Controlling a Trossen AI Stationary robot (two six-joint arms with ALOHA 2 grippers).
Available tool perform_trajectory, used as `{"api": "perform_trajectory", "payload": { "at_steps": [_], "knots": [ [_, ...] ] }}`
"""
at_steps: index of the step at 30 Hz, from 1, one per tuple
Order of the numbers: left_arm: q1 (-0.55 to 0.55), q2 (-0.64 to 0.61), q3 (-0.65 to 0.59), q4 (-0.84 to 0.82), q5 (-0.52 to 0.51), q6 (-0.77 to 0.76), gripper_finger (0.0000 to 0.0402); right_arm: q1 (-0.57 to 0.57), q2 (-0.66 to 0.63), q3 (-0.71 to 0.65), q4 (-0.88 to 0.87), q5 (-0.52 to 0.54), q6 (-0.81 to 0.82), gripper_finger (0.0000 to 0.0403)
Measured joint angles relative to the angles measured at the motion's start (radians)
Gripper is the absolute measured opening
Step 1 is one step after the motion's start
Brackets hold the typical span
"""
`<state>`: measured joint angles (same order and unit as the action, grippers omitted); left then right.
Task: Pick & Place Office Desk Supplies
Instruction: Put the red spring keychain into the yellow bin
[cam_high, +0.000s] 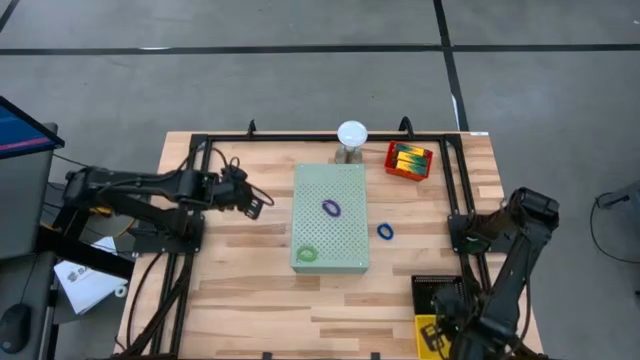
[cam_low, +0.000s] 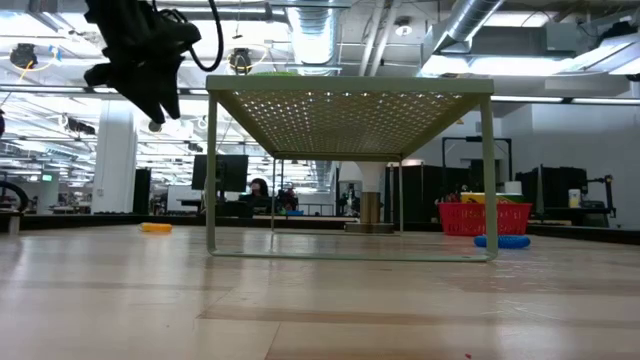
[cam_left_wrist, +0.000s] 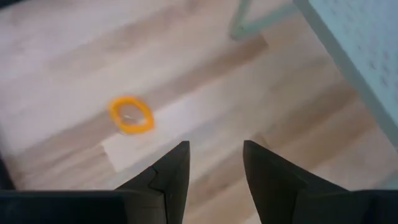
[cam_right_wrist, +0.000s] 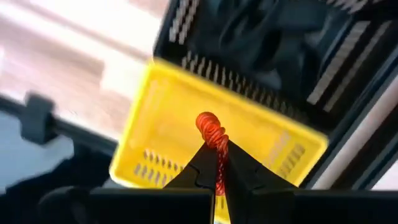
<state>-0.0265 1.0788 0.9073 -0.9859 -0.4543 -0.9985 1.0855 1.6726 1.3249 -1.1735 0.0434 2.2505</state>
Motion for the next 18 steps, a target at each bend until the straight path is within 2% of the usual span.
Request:
{"api": "perform_trajectory", "payload": {
  "at_steps": [10,18],
  "knots": [
    [0.218,-0.022,0.000,-0.001,-0.003,0.123,0.0144,0.029,0.116,0.058,0.052,-0.136,-0.007,0.0005],
    [0.354,-0.022,0.000,0.002,0.149,0.294,0.0144,0.072,0.166,0.057,0.063,-0.193,-0.010,0.0005]
  ]
}}
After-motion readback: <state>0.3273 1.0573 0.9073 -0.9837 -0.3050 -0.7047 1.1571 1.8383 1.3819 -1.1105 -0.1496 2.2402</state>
